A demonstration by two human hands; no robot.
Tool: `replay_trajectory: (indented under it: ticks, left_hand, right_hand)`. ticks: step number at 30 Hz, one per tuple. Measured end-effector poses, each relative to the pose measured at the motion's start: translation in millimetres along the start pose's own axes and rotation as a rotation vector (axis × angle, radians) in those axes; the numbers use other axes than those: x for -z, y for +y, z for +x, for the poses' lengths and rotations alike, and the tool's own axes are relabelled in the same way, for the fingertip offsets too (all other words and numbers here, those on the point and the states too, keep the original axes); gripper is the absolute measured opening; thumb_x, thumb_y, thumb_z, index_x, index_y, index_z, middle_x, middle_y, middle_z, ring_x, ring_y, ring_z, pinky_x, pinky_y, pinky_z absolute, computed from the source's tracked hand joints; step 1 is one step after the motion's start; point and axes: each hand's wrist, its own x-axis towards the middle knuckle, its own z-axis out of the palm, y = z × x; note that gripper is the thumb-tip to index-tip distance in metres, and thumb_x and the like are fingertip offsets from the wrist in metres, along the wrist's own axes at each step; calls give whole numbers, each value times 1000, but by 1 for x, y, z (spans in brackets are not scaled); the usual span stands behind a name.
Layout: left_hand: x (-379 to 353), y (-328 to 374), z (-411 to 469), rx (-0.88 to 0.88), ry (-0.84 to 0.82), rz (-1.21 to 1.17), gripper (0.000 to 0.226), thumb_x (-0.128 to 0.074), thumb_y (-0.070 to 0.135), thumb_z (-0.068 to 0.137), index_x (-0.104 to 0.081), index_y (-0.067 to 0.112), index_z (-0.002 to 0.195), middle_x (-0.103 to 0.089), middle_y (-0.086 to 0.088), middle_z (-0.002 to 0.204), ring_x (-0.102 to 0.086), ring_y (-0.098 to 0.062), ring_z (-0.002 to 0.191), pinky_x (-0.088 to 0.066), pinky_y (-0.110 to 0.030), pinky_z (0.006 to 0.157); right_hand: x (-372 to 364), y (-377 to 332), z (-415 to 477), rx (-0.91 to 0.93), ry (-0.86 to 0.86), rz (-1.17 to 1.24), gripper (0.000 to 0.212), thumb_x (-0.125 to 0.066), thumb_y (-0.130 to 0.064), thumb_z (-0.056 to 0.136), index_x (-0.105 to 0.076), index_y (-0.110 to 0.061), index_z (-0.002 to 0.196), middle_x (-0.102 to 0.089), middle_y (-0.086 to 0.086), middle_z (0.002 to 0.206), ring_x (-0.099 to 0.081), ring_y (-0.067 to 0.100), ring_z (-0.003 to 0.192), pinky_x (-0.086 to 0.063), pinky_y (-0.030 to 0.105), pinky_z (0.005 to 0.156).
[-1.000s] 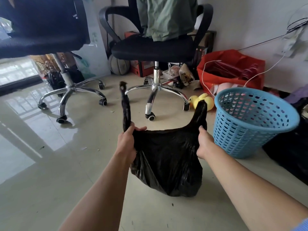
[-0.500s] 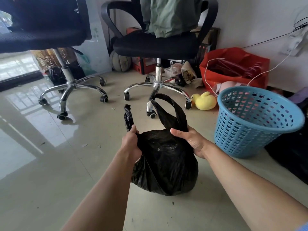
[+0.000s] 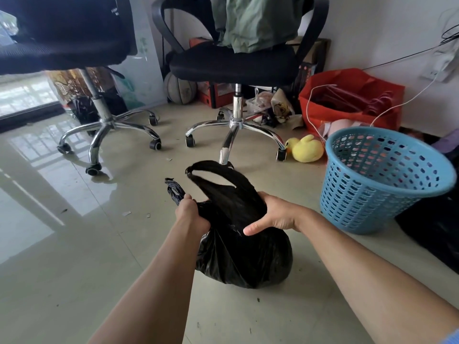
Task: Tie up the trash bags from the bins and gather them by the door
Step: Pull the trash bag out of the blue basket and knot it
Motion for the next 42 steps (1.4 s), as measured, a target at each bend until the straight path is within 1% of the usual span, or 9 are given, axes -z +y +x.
replay_trajectory:
  ticks: [4, 9, 15, 21, 26, 29, 34, 39, 42]
  left_hand:
    - [4, -1, 0, 9, -76, 44, 37, -40, 36, 100, -39, 15, 70, -64, -17, 91, -61, -30, 81, -50, -49, 77]
    - [10, -3, 0, -9, -97, 119, 38, -46, 38, 98, -44, 17, 66, -46, 4, 65, -50, -19, 63, -52, -44, 88]
    - [3, -2, -4, -1, -72, 111, 41, -48, 43, 95, -46, 15, 65, -49, 0, 72, -54, -24, 74, -51, -48, 88]
    - [-8, -18, -21, -53, -288, 367, 49, -39, 43, 100, -41, 14, 60, -67, -12, 80, -61, -30, 75, -52, -41, 73]
    - [-2, -19, -24, -54, -292, 445, 45, -50, 44, 96, -44, 15, 61, -52, -4, 64, -57, -23, 63, -51, -37, 72]
    - [-2, -26, -25, -307, -241, 671, 40, -47, 40, 98, -47, 14, 68, -51, -4, 65, -52, -22, 63, -45, -32, 64]
    - [-11, -41, -29, -908, -249, 1393, 32, -40, 39, 99, -48, 14, 81, -51, -4, 65, -50, -29, 64, -31, -33, 54]
    - [-9, -54, -32, -1061, -356, 1775, 29, -37, 36, 100, -50, 12, 110, -64, -16, 95, -59, -38, 86, -42, -38, 66]
    - [-8, -57, -29, -1046, -348, 1926, 32, -35, 39, 100, -48, 13, 114, -63, -15, 97, -61, -38, 88, -45, -39, 68]
  right_hand:
    - [-5, 11, 12, 22, 528, 182, 44, -73, -48, 81, -72, -4, 90, -75, 13, 92, -69, 38, 94, -54, 41, 82]
    - [8, 9, 10, -300, 833, 953, 52, -54, -56, 92, -63, -7, 107, -64, 14, 119, -62, 33, 108, -50, 49, 98]
    - [10, 19, -2, -27, 252, 903, 86, -61, -78, 70, -58, -23, 135, -65, 5, 130, -61, 23, 120, -46, 42, 100]
    - [-7, 4, 2, -59, 671, 467, 33, -87, -25, 69, -72, -12, 96, -75, 2, 89, -71, 19, 84, -56, 27, 72]
    - [1, -6, 9, -94, 662, 1245, 23, -64, -19, 90, -69, 3, 90, -74, 13, 85, -69, 24, 70, -58, 36, 71]
    - [6, -3, 15, -257, 671, 1367, 21, -60, -21, 96, -52, -7, 82, -47, 3, 56, -46, 16, 44, -45, 28, 57]
    - [3, 22, 22, -452, 625, 660, 17, -53, -19, 99, -55, -1, 99, -47, 8, 62, -40, 17, 45, -36, 26, 49]
    - [8, 19, 11, -350, 302, 463, 20, -50, -4, 88, -47, -9, 69, -42, 7, 61, -32, 13, 42, -29, 24, 46]
    - [22, 17, 3, -271, 6, 696, 4, -54, -11, 82, -55, -7, 83, -51, 4, 65, -40, 14, 54, -36, 28, 55]
